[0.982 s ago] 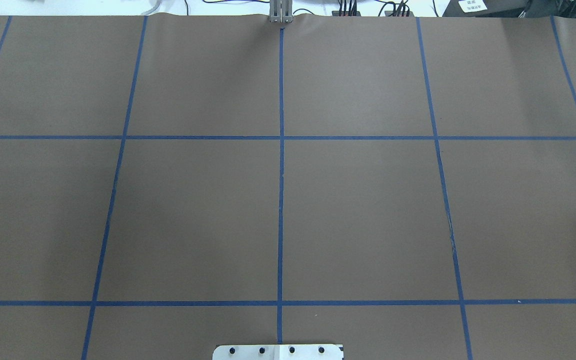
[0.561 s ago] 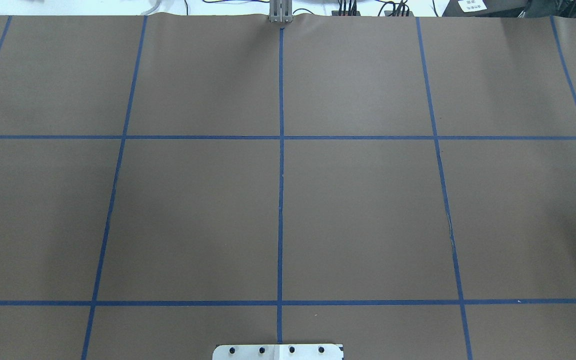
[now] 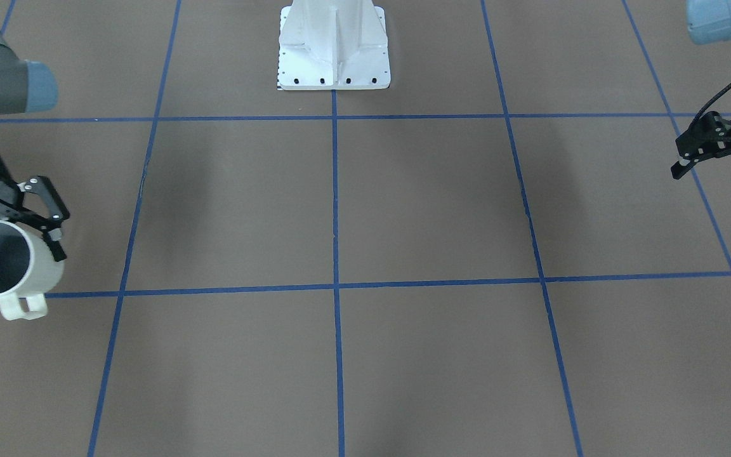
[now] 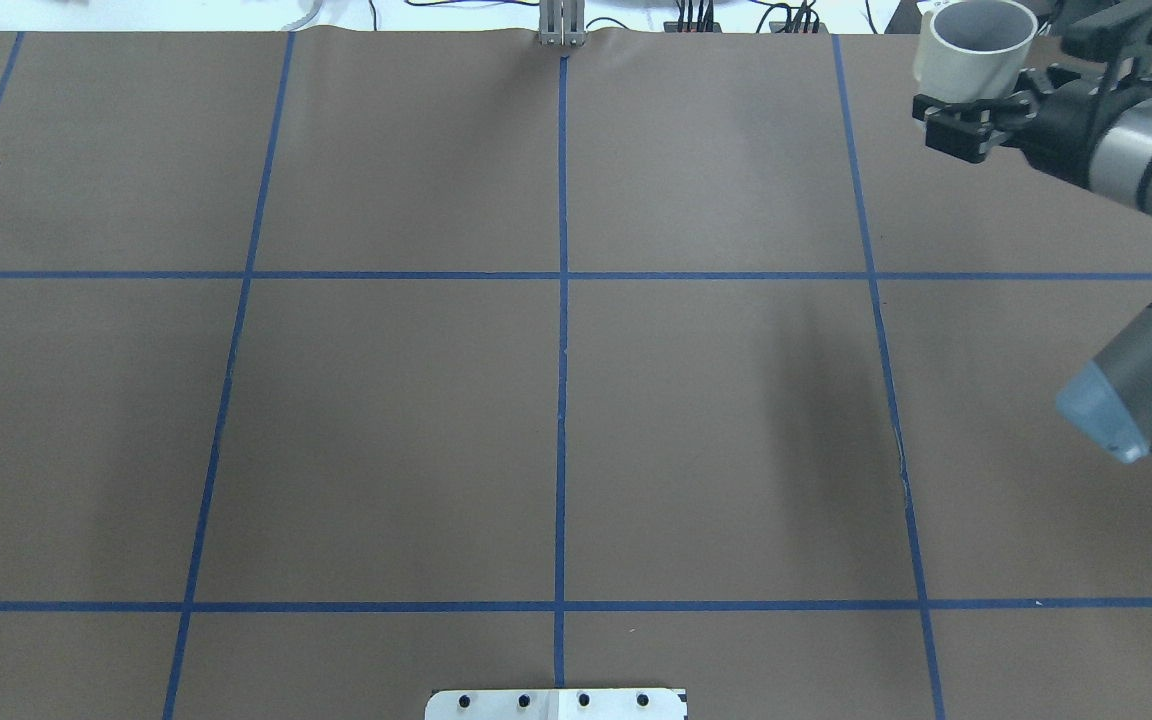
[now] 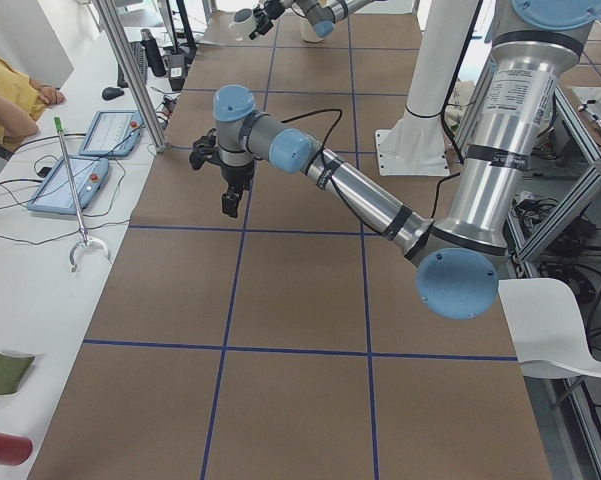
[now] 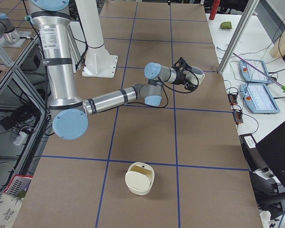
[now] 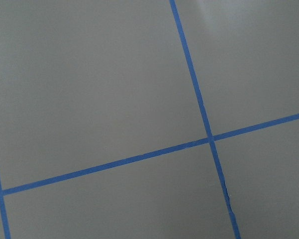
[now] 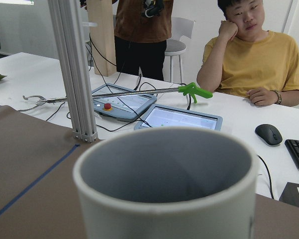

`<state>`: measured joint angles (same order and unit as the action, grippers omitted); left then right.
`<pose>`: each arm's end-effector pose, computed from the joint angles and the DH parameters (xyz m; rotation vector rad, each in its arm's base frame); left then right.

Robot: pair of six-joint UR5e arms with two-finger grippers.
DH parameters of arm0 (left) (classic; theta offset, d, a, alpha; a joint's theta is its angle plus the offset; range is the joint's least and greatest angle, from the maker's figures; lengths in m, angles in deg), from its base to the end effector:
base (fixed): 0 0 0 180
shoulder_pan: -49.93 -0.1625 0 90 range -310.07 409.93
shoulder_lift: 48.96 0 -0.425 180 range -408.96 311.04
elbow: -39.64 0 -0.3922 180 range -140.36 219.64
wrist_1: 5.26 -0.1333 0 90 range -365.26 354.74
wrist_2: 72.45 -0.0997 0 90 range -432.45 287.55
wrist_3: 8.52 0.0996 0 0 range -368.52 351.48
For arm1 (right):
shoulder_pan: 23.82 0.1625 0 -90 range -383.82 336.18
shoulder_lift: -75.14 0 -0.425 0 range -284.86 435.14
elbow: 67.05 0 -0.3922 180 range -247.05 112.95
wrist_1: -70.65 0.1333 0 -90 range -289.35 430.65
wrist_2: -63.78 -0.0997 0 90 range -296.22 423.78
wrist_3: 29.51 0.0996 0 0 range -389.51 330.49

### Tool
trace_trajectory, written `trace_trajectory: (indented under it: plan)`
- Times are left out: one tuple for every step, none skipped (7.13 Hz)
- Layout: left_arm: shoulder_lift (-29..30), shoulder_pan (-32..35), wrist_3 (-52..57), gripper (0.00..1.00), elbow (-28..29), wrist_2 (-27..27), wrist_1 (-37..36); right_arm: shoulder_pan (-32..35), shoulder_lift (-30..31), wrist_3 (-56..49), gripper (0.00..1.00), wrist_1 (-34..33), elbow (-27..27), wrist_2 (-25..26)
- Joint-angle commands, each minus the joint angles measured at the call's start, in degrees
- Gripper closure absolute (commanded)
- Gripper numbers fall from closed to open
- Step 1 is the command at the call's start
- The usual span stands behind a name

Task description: Left arm hands cup to right arm to dump lemon

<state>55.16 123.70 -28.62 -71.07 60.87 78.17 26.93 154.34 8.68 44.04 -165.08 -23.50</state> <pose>0.0907 -0.5441 0.3673 0.2149 0.8491 0.1232 -0.2493 -0.5232 0.3681 1.1438 -0.8669 0.0189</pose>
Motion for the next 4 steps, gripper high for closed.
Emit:
trace_trajectory:
  plan:
    - [3.6, -0.5, -9.3, 0.0, 0.3, 0.1, 0.2, -12.4, -8.8, 0.1, 1.0, -9.8, 0.6, 14.6]
    - [6.5, -2.5, -13.9, 0.0, 1.8, 0.2, 0.5, -17.5, -13.8, 0.2, 1.0, -14.7, 1.9, 22.6]
    - [9.1, -4.6, -16.9, 0.0, 3.6, 0.3, 0.6, -20.1, -18.1, 0.5, 1.0, -17.4, 4.4, 27.9]
    - [12.8, -6.1, -21.2, 0.0, 5.4, 0.3, 0.9, -21.5, -21.9, 0.7, 1.0, -18.0, 8.2, 30.1]
